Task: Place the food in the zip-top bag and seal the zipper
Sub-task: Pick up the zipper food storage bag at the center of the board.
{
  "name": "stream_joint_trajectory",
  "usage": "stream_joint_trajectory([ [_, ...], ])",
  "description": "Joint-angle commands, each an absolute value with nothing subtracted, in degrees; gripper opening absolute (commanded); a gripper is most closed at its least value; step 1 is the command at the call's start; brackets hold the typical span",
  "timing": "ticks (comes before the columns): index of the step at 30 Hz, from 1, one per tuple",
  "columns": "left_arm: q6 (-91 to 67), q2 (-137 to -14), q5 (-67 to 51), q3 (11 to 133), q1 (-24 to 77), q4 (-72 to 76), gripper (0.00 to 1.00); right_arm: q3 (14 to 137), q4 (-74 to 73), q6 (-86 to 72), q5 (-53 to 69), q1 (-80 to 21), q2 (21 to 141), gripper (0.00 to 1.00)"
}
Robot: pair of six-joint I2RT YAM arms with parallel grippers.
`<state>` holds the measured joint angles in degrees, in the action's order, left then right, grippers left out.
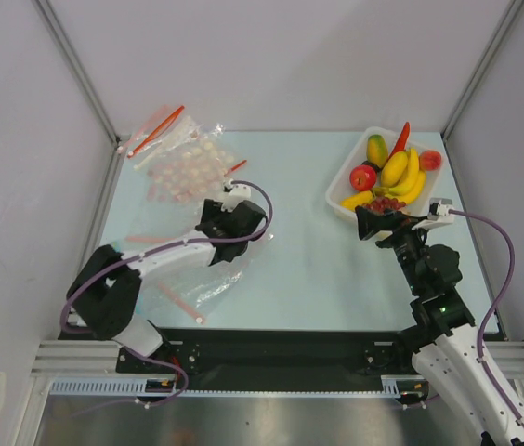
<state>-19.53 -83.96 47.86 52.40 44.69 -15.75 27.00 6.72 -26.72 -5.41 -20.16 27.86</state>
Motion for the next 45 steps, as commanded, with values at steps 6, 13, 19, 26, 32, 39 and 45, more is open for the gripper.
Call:
stream_joint_trajectory([
  [6, -21.88, -99.57, 52.65, 63.62, 39.30, -25.31, 0.86, 27.16, 9.58, -25.84, -4.39, -20.13, 28.12, 1.00],
  [13, -21.97, -106.69, 48.95, 67.93, 34.63, -28.56, 0.86, 27.25, 9.49, -26.28, -3.78, -20.04, 28.13, 0.99],
  [19, -21.53, -109.51, 48.79, 69.87, 33.66, -30.76, 0.86, 27.33, 9.05, -26.37, -4.13, -20.13, 27.25, 1.00],
  [26, -23.99, -113.47, 50.36, 72.86, 30.50, -36.11, 0.86, 27.33, 8.88, -26.28, -4.22, -20.04, 26.54, 1.00],
  [32, -26.72, -110.05, 48.08, 70.15, 26.28, -35.08, 0.79, 27.25, 8.88, -26.28, -4.13, -19.95, 26.72, 1.00],
  [39, -24.17, -103.11, 44.56, 64.69, 25.40, -28.13, 0.00, 27.25, 8.96, -26.37, -4.04, -19.95, 26.63, 1.00],
  [45, -25.49, -96.17, 47.55, 60.74, 25.49, -25.05, 0.00, 27.16, 9.32, -26.54, -3.69, -19.95, 26.72, 1.00],
])
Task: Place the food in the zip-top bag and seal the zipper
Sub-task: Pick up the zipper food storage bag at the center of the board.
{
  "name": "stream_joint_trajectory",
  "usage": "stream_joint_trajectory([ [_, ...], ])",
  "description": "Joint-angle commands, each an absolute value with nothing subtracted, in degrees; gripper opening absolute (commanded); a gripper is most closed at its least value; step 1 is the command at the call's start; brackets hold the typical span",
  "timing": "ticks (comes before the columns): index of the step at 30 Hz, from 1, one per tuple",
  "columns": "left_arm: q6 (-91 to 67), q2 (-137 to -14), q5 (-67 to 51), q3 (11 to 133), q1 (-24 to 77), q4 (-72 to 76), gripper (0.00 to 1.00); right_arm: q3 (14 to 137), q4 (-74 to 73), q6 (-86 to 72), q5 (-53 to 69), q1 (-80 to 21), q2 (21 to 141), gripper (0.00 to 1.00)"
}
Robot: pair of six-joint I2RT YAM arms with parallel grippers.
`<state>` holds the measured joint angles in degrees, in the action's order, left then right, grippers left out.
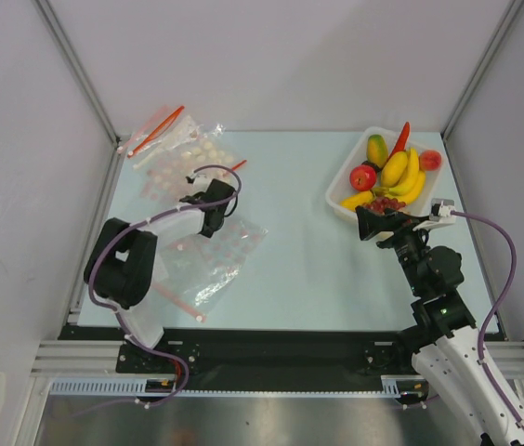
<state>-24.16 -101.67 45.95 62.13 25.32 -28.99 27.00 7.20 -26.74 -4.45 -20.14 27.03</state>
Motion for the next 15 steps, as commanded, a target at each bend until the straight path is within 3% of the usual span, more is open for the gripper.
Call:
stream_joint_trajectory([
  [1, -26.01, -95.20, 47.81, 60.30, 25.58, -24.87, 0.00, 27.16, 9.32, -26.54, -3.69, -19.95, 26.63, 1.00],
  [10, -24.53, -85.88, 53.17, 56.69, 33.65, -21.62, 0.00, 27.16, 9.58, -26.72, -3.25, -20.04, 26.81, 1.00],
  [15, -23.91, -80.87, 45.83, 56.69, 38.67, -21.28, 0.01, 27.16, 9.84, -26.89, -2.73, -20.04, 27.42, 1.00],
])
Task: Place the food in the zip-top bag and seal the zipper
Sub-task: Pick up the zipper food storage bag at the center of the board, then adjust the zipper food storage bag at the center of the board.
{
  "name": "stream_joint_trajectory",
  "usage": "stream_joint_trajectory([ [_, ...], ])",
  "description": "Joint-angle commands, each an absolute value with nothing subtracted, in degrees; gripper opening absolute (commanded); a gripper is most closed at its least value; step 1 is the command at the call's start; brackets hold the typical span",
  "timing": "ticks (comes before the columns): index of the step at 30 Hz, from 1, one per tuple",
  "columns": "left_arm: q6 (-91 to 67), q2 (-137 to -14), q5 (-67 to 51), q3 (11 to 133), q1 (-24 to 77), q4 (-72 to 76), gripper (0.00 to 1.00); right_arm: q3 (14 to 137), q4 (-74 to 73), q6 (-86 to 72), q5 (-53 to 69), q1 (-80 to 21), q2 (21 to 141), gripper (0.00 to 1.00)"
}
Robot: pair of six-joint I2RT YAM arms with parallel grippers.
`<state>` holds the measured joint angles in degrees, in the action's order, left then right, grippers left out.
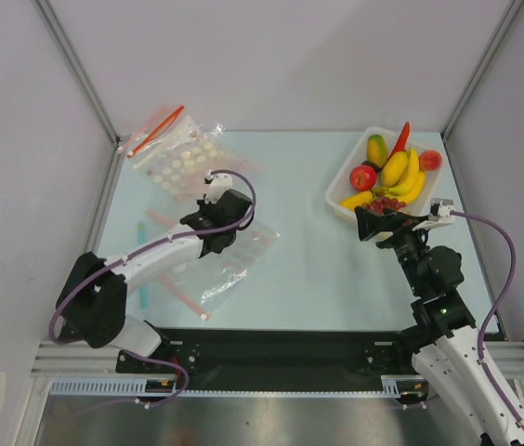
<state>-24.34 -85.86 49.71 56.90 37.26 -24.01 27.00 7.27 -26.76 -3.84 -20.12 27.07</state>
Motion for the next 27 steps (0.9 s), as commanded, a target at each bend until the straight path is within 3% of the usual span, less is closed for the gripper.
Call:
stream_joint_trajectory([
  [1, -23.82, -79.64, 43.01, 56.17, 38.67, -20.23, 0.00, 27.25, 9.93, -26.89, -2.38, -19.95, 27.60, 1.00],
  [9, -23.20, -64.96, 20.84, 46.76, 39.02, -10.28, 0.00, 28.47, 13.18, -26.19, 9.03, -20.21, 35.58, 0.99],
  [20, -21.80, -68.46, 24.17, 49.74, 44.47, -14.33, 0.00, 31.03, 16.78, -32.61, 10.80, -22.41, 50.27, 1.00],
  [23, -21.45, -69.87, 24.34, 50.62, 45.09, -15.20, 0.00, 32.95, 16.88, -26.40, 13.53, -24.95, 52.11, 0.99],
  [27, -20.92, -70.40, 25.14, 51.15, 45.61, -16.08, 0.00, 33.40, 17.56, -15.18, 5.92, -33.11, 52.03, 0.97],
])
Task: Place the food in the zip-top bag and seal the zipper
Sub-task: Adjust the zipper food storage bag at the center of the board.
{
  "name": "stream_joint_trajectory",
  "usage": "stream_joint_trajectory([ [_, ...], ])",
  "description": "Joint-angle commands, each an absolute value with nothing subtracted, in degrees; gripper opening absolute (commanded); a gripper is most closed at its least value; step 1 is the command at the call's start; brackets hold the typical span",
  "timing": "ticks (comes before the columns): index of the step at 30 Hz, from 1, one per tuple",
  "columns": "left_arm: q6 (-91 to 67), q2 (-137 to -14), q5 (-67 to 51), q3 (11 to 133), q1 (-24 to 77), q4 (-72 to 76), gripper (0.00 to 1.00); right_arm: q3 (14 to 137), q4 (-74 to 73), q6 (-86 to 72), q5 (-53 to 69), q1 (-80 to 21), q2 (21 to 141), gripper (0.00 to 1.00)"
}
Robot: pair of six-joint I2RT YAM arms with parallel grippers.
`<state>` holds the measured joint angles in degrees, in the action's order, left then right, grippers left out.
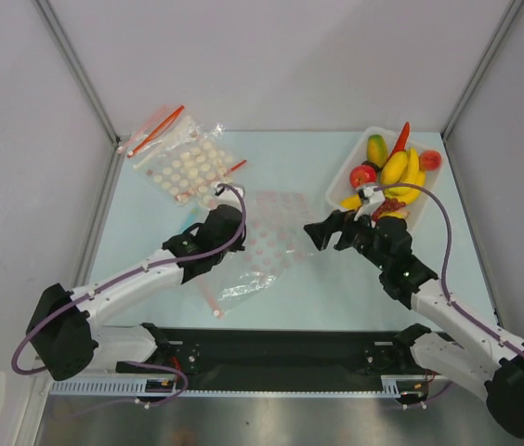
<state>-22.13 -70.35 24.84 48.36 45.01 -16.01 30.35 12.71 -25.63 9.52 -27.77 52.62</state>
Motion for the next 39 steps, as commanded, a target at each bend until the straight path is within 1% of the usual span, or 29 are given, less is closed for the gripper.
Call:
stream_joint_trajectory([
  [1, -20.92, -70.40, 25.22, 51.15, 45.70, -16.08, 0.00, 33.14, 18.19, -12.25, 3.71, -35.22, 52.12, 0.97],
  [2, -20.92, -70.40, 25.22, 51.07, 45.88, -16.17, 0.00, 32.79, 20.11, -8.82, 1.43, -39.59, 52.64, 0.97],
  [3, -20.74, -70.40, 25.31, 50.89, 45.97, -16.00, 0.00, 31.74, 21.08, -2.96, -2.77, -41.38, 52.99, 0.96],
  [5, -20.66, -70.49, 25.40, 50.89, 46.14, -16.00, 0.00, 30.77, 24.76, 2.96, -7.53, -46.02, 55.01, 0.96],
  [6, -20.57, -70.58, 25.49, 50.89, 46.14, -16.17, 0.00, 30.15, 25.74, 7.43, -9.12, -47.01, 55.98, 0.96],
  [8, -20.65, -70.84, 26.19, 51.15, 46.32, -16.52, 0.00, 30.41, 26.80, 9.75, -11.94, -47.90, 57.74, 0.97],
  [13, -20.39, -71.19, 27.16, 51.94, 47.02, -17.49, 0.00, 33.30, 26.02, 13.53, -13.18, -48.08, 62.22, 0.96],
  [16, -19.95, -71.19, 27.42, 52.21, 47.46, -17.93, 0.00, 35.41, 22.51, 16.33, -13.71, -49.12, 62.93, 0.90],
  [22, -19.51, -72.33, 28.83, 52.82, 47.72, -18.89, 0.00, 39.72, 14.87, 22.93, -12.84, -51.59, 63.63, 0.90],
  [24, -19.69, -72.33, 28.31, 53.17, 47.81, -19.25, 0.00, 41.99, 12.31, 25.57, -12.83, -52.20, 65.91, 0.89],
  [26, -19.60, -71.72, 27.78, 53.26, 48.16, -19.25, 0.00, 45.15, 9.51, 27.32, -15.54, -52.73, 69.93, 0.89],
  [29, -19.25, -70.58, 27.33, 53.09, 48.95, -19.77, 0.00, 47.46, 7.38, 28.91, -19.24, -53.61, 75.13, 0.85],
  [31, -18.72, -69.09, 27.86, 52.74, 49.65, -19.86, 0.00, 48.25, 7.73, 29.88, -20.12, -53.61, 76.72, 0.83],
  [35, -18.54, -66.54, 28.65, 51.77, 50.80, -19.25, 0.00, 48.60, 8.35, 31.29, -20.31, -53.70, 79.19, 0.78],
  [38, -18.72, -65.57, 28.39, 51.33, 50.80, -19.07, 0.00, 49.57, 6.94, 31.64, -19.25, -53.61, 80.42, 0.70],
  [39, -18.63, -65.31, 28.13, 51.33, 50.80, -18.99, 0.00, 49.74, 6.94, 31.55, -19.60, -53.70, 81.03, 0.66],
])
